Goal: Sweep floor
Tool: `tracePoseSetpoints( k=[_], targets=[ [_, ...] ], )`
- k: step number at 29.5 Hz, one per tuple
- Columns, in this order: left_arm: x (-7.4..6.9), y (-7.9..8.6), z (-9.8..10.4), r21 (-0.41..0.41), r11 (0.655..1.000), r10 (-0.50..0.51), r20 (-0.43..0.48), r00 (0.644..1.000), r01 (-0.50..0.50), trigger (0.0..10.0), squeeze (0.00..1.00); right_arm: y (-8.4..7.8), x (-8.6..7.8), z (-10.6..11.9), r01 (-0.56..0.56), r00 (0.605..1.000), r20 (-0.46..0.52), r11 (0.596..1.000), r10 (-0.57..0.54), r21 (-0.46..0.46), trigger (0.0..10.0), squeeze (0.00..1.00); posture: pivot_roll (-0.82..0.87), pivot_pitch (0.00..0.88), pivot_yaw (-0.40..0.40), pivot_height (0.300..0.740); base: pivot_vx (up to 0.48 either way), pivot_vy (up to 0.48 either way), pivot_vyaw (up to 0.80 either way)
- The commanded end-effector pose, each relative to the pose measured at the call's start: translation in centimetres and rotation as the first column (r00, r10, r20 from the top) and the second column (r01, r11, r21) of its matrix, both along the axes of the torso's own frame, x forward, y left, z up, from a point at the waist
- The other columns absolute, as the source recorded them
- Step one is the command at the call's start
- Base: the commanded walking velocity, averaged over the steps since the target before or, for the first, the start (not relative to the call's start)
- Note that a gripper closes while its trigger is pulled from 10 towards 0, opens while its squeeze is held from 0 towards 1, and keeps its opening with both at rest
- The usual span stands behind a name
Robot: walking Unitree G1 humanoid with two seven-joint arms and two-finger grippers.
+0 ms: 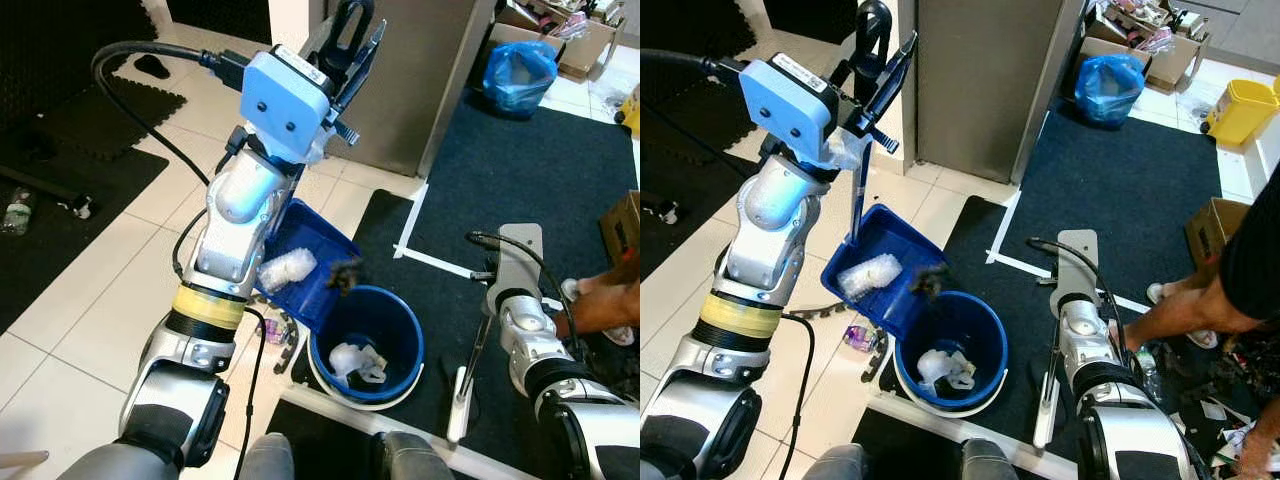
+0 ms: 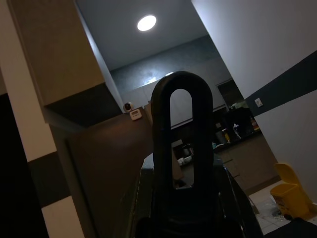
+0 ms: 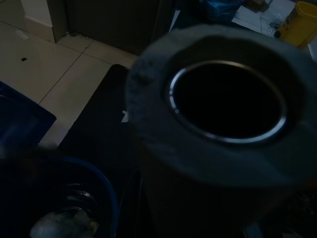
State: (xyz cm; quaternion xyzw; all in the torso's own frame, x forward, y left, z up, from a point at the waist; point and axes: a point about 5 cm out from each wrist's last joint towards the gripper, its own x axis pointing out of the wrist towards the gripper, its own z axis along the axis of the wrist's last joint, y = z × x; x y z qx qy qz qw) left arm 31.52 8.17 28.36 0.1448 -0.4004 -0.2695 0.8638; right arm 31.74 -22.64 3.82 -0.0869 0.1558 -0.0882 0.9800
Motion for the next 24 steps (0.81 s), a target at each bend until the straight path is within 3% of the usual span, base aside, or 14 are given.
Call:
tracePoseSetpoints(
  k=[1, 14, 19, 24],
  targets=[
    [-1.1, -1.1, 1.3, 0.039, 0.999, -0.041, 0.105, 0.994, 0.037, 10.0, 0.0, -0.3, -0.6, -0.6, 0.01, 1.0, -0.026, 1.0, -0.01, -0.014, 10.0, 0.0, 0.19, 0.044, -0.02, 0.74, 0.0, 0.0, 0.0],
    [-1.7, -3.0, 1.4, -0.012, 0.994, -0.11, 0.097, 0.989, 0.111, 10.0, 0.0, -0.2, -0.9, -0.9, 0.012, 1.0, -0.028, 1.0, -0.012, -0.012, 10.0, 0.0, 0.19, 0.059, -0.012, 0.74, 0.0, 0.0, 0.0],
    [-2.0, -4.1, 1.2, -0.07, 0.983, -0.168, 0.063, 0.984, 0.172, 10.0, 0.0, -0.3, -0.9, -0.9, 0.013, 1.0, -0.025, 1.0, -0.014, -0.01, 10.0, 0.0, 0.18, 0.062, -0.011, 0.74, 0.0, 0.0, 0.0],
    [-2.2, -4.8, 0.9, -0.061, 0.98, -0.184, 0.06, 0.981, 0.187, 10.0, 0.0, -0.1, -0.9, -0.9, 0.004, 1.0, -0.02, 1.0, -0.005, -0.002, 10.0, 0.0, 0.18, 0.063, -0.009, 0.74, 0.0, 0.0, 0.0]
  ],
)
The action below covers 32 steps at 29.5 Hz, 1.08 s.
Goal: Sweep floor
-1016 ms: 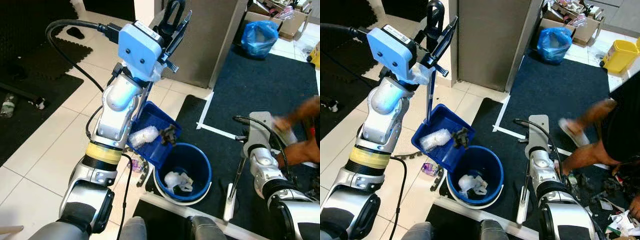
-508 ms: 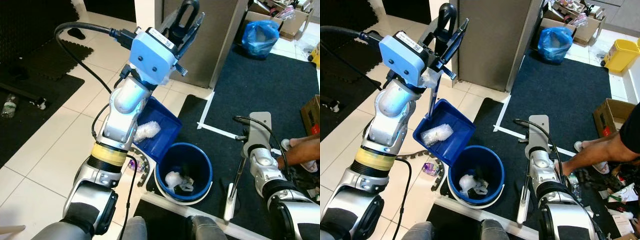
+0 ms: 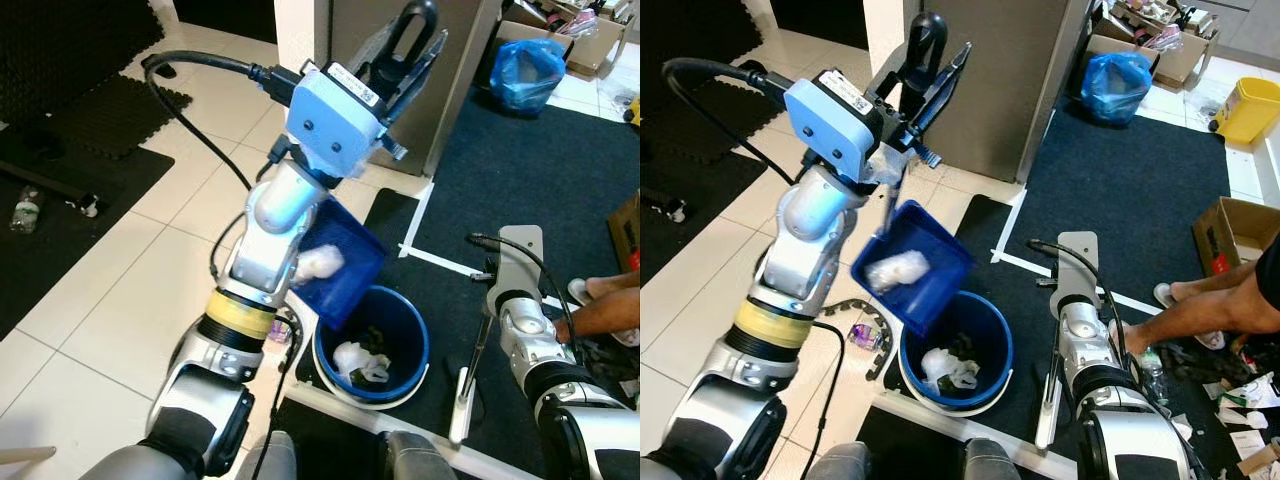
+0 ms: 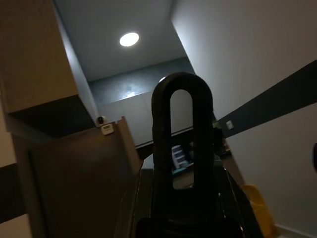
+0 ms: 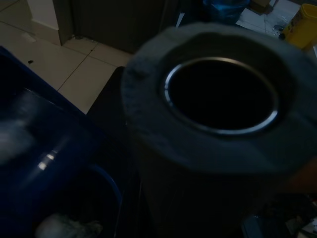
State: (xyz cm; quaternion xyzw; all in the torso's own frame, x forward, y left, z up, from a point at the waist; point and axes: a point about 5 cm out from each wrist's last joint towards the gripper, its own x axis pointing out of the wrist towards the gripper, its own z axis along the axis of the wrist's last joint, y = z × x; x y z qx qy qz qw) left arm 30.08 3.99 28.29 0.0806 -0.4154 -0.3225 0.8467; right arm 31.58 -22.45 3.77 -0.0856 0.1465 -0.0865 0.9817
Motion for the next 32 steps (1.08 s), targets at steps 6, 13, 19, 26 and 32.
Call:
tracePoseSetpoints(
  k=[6, 13, 19, 26, 32],
  targets=[
    [-0.9, -1.2, 0.2, 0.097, 0.995, -0.034, 0.098, 0.995, 0.025, 10.0, 0.0, -0.3, -0.8, -0.9, 0.009, 0.999, -0.036, 1.0, -0.009, -0.005, 10.0, 0.0, 0.18, 0.067, -0.007, 0.74, 0.0, 0.0, 0.0],
    [-1.5, -2.4, -1.7, 0.239, 0.97, -0.074, 0.122, 0.99, 0.043, 10.0, 0.0, -0.2, -0.9, -1.0, 0.013, 0.999, -0.034, 1.0, -0.013, -0.001, 10.0, 0.0, 0.18, 0.069, 0.0, 0.74, 0.0, 0.0, 0.0],
    [-1.4, -2.3, -1.0, 0.171, 0.984, -0.064, 0.105, 0.992, 0.045, 10.0, 0.0, -0.2, -1.0, -1.1, 0.016, 0.999, -0.037, 1.0, -0.016, 0.001, 10.0, 0.0, 0.18, 0.07, 0.002, 0.74, 0.0, 0.0, 0.0],
    [-1.0, -1.9, -0.8, 0.105, 0.994, -0.05, 0.071, 0.996, 0.042, 10.0, 0.0, -0.2, -1.0, -1.1, 0.016, 0.999, -0.039, 1.0, -0.016, -0.001, 10.0, 0.0, 0.17, 0.068, 0.0, 0.74, 0.0, 0.0, 0.0],
    [1.1, 1.5, -0.5, -0.082, 0.994, 0.062, -0.067, 0.996, -0.067, 10.0, 0.0, -0.3, -0.9, -1.0, 0.009, 0.999, -0.036, 1.0, -0.009, -0.004, 10.0, 0.0, 0.17, 0.065, -0.007, 0.74, 0.0, 0.0, 0.0]
  ],
)
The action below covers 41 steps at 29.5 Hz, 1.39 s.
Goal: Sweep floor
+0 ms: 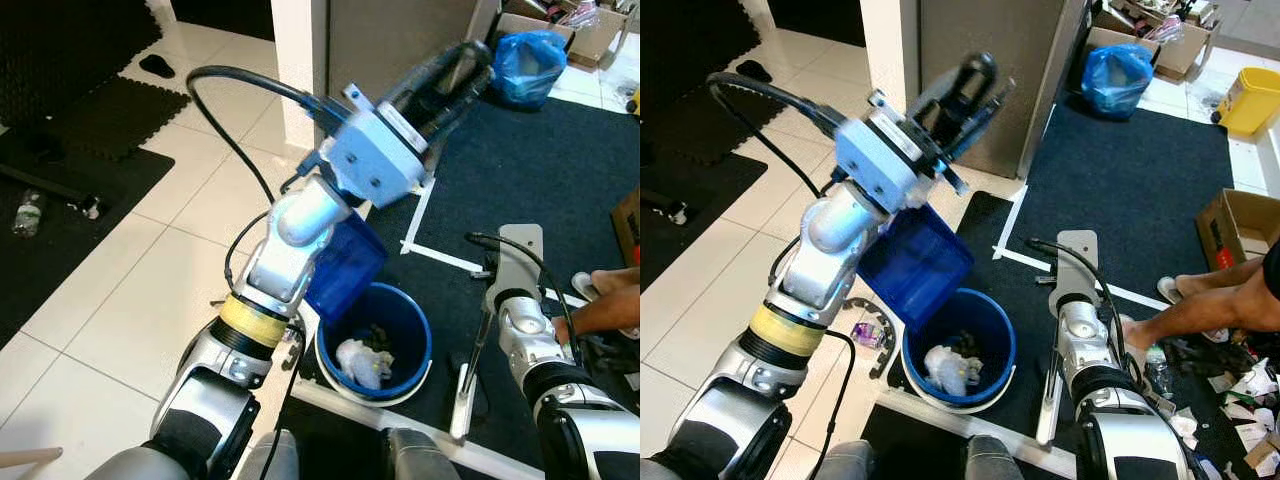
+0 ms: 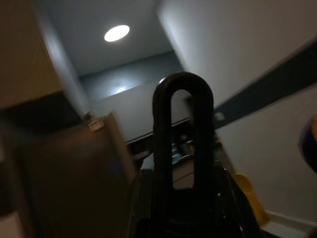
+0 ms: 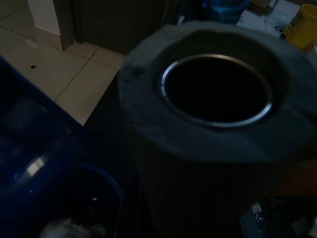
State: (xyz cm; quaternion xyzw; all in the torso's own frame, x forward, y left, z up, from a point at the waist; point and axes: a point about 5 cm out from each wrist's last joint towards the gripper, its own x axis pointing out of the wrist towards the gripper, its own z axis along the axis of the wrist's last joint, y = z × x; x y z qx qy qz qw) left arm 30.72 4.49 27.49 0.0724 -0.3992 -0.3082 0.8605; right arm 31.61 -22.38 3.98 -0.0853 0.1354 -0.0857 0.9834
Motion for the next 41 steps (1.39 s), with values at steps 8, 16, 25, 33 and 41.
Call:
tracePoseSetpoints(
  k=[8, 16, 25, 33, 41],
  targets=[
    [2.3, 8.2, 0.9, -0.195, 0.933, 0.291, -0.089, 0.953, -0.303, 10.0, 0.0, -0.4, -0.8, -1.1, 0.002, 0.998, -0.059, 1.0, -0.003, -0.008, 10.0, 0.0, 0.18, 0.061, -0.02, 0.74, 0.0, 0.0, 0.0],
    [2.1, 14.2, 1.0, -0.196, 0.83, 0.514, -0.095, 0.852, -0.523, 10.0, 0.0, -0.1, -0.4, -0.8, -0.016, 0.998, -0.057, 1.0, 0.015, -0.012, 10.0, 0.0, 0.19, 0.063, -0.027, 0.74, 0.0, 0.0, 0.0],
    [1.6, 18.7, -1.7, -0.248, 0.709, 0.599, -0.283, 0.749, -0.66, 10.0, 0.0, 0.0, -0.5, -0.9, -0.022, 0.998, -0.065, 1.0, 0.022, -0.01, 10.0, 0.0, 0.19, 0.063, -0.027, 0.74, 0.0, 0.0, 0.0],
    [0.1, 22.7, -3.3, -0.214, 0.578, 0.71, -0.344, 0.614, -0.788, 10.0, 0.0, -0.1, -0.6, -1.0, -0.026, 0.997, -0.071, 1.0, 0.025, -0.008, 10.0, 0.0, 0.2, 0.073, -0.032, 0.74, 0.0, 0.0, 0.0],
    [-1.8, 27.4, -0.3, -0.247, 0.451, 0.817, -0.272, 0.508, -0.858, 10.0, 0.0, 0.3, -0.4, -1.0, -0.042, 0.996, -0.076, 0.999, 0.041, -0.005, 10.0, 0.0, 0.22, 0.081, -0.043, 0.74, 0.0, 0.0, 0.0]
  ],
)
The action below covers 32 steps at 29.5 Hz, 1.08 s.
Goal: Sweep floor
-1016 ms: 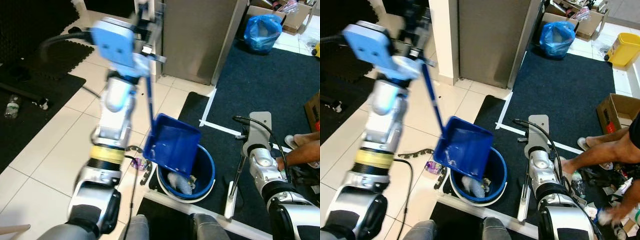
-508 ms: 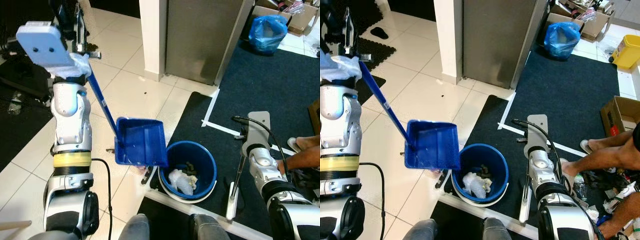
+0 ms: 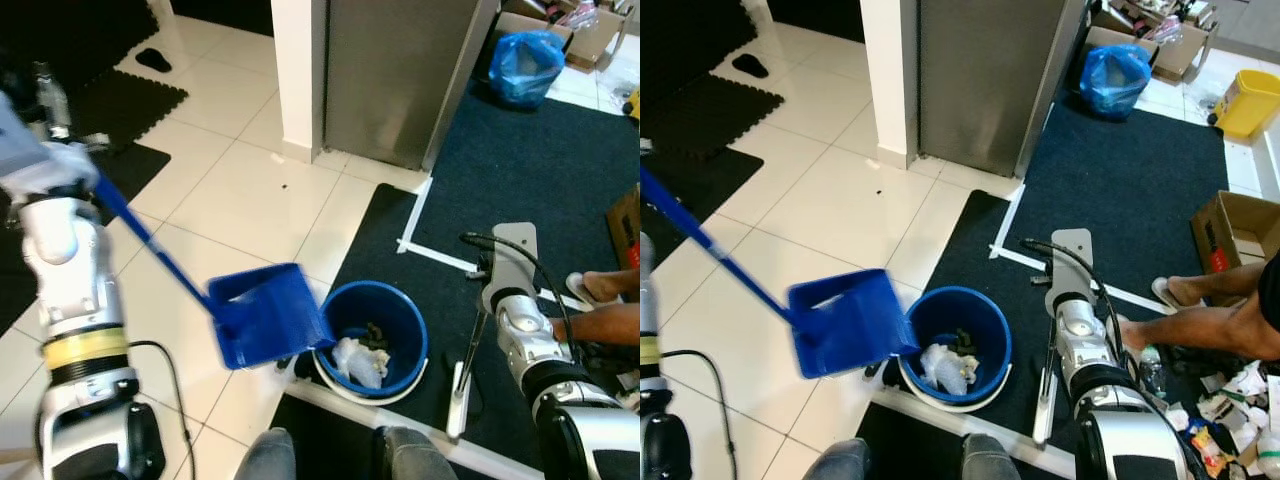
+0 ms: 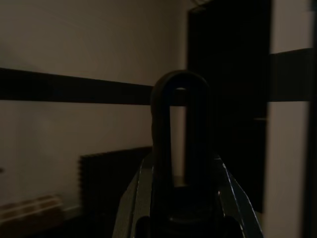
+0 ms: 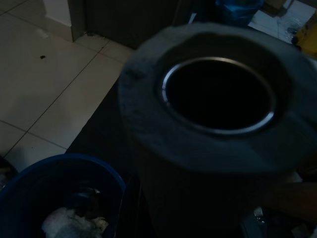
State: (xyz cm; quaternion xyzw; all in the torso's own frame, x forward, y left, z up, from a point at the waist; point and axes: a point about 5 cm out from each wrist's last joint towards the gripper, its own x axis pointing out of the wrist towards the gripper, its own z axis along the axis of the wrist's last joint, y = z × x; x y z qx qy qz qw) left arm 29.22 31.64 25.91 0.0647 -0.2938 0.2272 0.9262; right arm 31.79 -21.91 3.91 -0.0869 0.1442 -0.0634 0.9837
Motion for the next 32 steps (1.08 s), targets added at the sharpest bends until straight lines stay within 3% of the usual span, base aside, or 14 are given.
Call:
tracePoseSetpoints(
  k=[1, 5, 10, 14, 20, 21, 28, 32],
  targets=[
    [-0.6, 0.6, 2.1, 0.066, 0.997, 0.036, 0.041, 0.999, -0.039, 10.0, 0.0, -0.1, -0.6, -0.9, -0.002, 0.998, -0.055, 1.0, 0.001, -0.012, 10.0, 0.0, 0.22, 0.081, -0.043, 0.74, 0.0, 0.0, 0.0],
    [-1.4, 1.9, 3.2, 0.084, 0.993, 0.076, 0.065, 0.995, -0.081, 10.0, 0.0, -0.1, -0.6, -1.0, -0.004, 0.998, -0.058, 1.0, 0.003, -0.012, 10.0, 0.0, 0.22, 0.084, -0.046, 0.74, 0.0, 0.0, 0.0],
    [-1.5, 2.4, 1.8, 0.053, 0.996, 0.071, 0.019, 0.997, -0.072, 10.0, 0.0, 0.0, -0.7, -1.1, -0.008, 0.998, -0.063, 1.0, 0.007, -0.012, 10.0, 0.0, 0.23, 0.095, -0.043, 0.74, 0.0, 0.0, 0.0],
    [-0.7, 0.3, -2.2, 0.009, 0.999, -0.045, -0.104, 0.994, 0.047, 10.0, 0.0, 0.1, -1.0, -1.4, -0.018, 0.997, -0.076, 1.0, 0.017, -0.014, 10.0, 0.0, 0.23, 0.111, -0.046, 0.74, 0.0, 0.0, 0.0],
    [-0.3, -1.2, -5.3, -0.034, 0.993, -0.118, -0.197, 0.973, 0.114, 10.0, 0.0, 0.1, -1.2, -1.7, -0.021, 0.996, -0.085, 1.0, 0.02, -0.015, 10.0, 0.0, 0.23, 0.115, -0.044, 0.74, 0.0, 0.0, 0.0],
    [-0.4, -2.0, -7.3, -0.068, 0.989, -0.146, -0.253, 0.956, 0.133, 10.0, 0.0, 0.1, -1.3, -1.8, -0.021, 0.996, -0.089, 1.0, 0.02, -0.018, 10.0, 0.0, 0.23, 0.117, -0.04, 0.74, 0.0, 0.0, 0.0],
    [-0.4, -3.3, -9.4, -0.088, 0.981, -0.191, -0.303, 0.934, 0.172, 10.0, 0.0, 0.1, -1.4, -1.8, -0.019, 0.996, -0.089, 1.0, 0.017, -0.018, 10.0, 0.0, 0.22, 0.117, -0.038, 0.74, 0.0, 0.0, 0.0],
    [0.0, -4.9, -10.5, -0.063, 0.97, -0.243, -0.342, 0.908, 0.236, 10.0, 0.0, 0.1, -1.4, -1.9, -0.016, 0.996, -0.089, 1.0, 0.015, -0.016, 10.0, 0.0, 0.23, 0.123, -0.034, 0.74, 0.0, 0.0, 0.0]
  ],
)
